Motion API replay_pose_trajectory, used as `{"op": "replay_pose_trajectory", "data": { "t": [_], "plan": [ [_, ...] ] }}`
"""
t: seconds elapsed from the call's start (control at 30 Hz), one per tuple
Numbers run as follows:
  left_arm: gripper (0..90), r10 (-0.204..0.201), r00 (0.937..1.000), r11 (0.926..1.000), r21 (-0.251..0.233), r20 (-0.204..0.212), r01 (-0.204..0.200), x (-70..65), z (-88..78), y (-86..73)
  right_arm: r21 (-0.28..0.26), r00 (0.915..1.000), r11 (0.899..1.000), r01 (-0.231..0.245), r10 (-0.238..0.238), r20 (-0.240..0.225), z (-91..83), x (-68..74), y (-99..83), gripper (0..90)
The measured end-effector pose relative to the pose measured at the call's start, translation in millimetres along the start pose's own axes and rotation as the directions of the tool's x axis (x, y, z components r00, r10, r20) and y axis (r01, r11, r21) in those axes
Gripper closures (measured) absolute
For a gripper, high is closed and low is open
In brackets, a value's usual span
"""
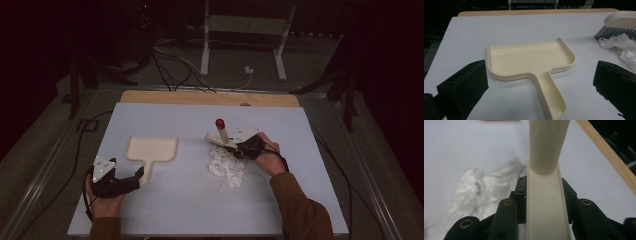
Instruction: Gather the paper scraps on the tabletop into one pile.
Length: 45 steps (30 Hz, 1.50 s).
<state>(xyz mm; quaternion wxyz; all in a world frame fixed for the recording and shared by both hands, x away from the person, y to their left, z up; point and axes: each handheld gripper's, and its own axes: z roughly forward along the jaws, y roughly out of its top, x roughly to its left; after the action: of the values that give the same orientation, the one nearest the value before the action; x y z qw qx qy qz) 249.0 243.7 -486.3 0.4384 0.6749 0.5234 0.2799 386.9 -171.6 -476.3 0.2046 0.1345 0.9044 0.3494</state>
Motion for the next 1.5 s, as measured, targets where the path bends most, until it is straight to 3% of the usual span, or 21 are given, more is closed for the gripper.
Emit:
{"op": "replay_pose_trajectory", "data": {
  "t": [0.57, 0.63, 0.8, 0.93, 1.13, 1.3, 1.4, 1.5],
  "plan": [
    [0.6, 0.000, 1.0000, 1.0000, 0.004, 0.003, 0.000, -0.3, 0.6, -0.5, -0.038, 0.9883, 0.996, 0.076, -0.081, -0.129, -19.2, 21.4, -4.9, 67.9],
    [0.6, 0.000, 1.0000, 1.0000, 0.005, 0.003, 0.000, -0.8, 0.9, -0.5, -0.040, 0.9907, 0.997, 0.063, -0.067, -0.118, -19.6, 21.0, -4.8, 67.9],
    [0.6, -0.001, 1.0000, 1.0000, 0.006, 0.006, 0.001, -0.4, 1.0, -0.6, -0.083, 0.9981, 0.996, -0.025, 0.020, -0.058, -20.1, 12.6, -4.3, 67.9],
    [0.6, -0.001, 1.0000, 1.0000, 0.007, 0.008, 0.001, -0.1, 1.1, -0.7, -0.131, 0.9946, 0.986, -0.100, 0.096, -0.038, -23.5, 6.7, -2.8, 67.9],
    [0.6, 0.002, 0.9999, 0.9999, 0.011, 0.012, -0.002, -0.9, 2.0, -0.7, -0.184, 0.9878, 0.971, -0.155, 0.155, -0.019, -35.6, 1.4, 0.4, 67.9],
    [0.6, -0.001, 0.9999, 0.9999, 0.011, 0.012, 0.001, -0.7, 2.1, -1.0, -0.235, 0.9864, 0.959, -0.161, 0.149, -0.068, -51.9, 1.9, 2.3, 67.8],
    [0.6, 0.000, 0.9999, 0.9999, 0.012, 0.014, 0.000, -1.3, 2.6, -1.1, -0.255, 0.9865, 0.957, -0.140, 0.113, -0.118, -62.5, 5.4, 3.2, 67.8],
    [0.6, 0.001, 0.9999, 0.9999, 0.016, 0.016, -0.002, -1.9, 3.1, -1.2, -0.258, 0.9809, 0.957, -0.129, 0.085, -0.175, -70.7, 10.3, 3.6, 67.8]
  ]
}}
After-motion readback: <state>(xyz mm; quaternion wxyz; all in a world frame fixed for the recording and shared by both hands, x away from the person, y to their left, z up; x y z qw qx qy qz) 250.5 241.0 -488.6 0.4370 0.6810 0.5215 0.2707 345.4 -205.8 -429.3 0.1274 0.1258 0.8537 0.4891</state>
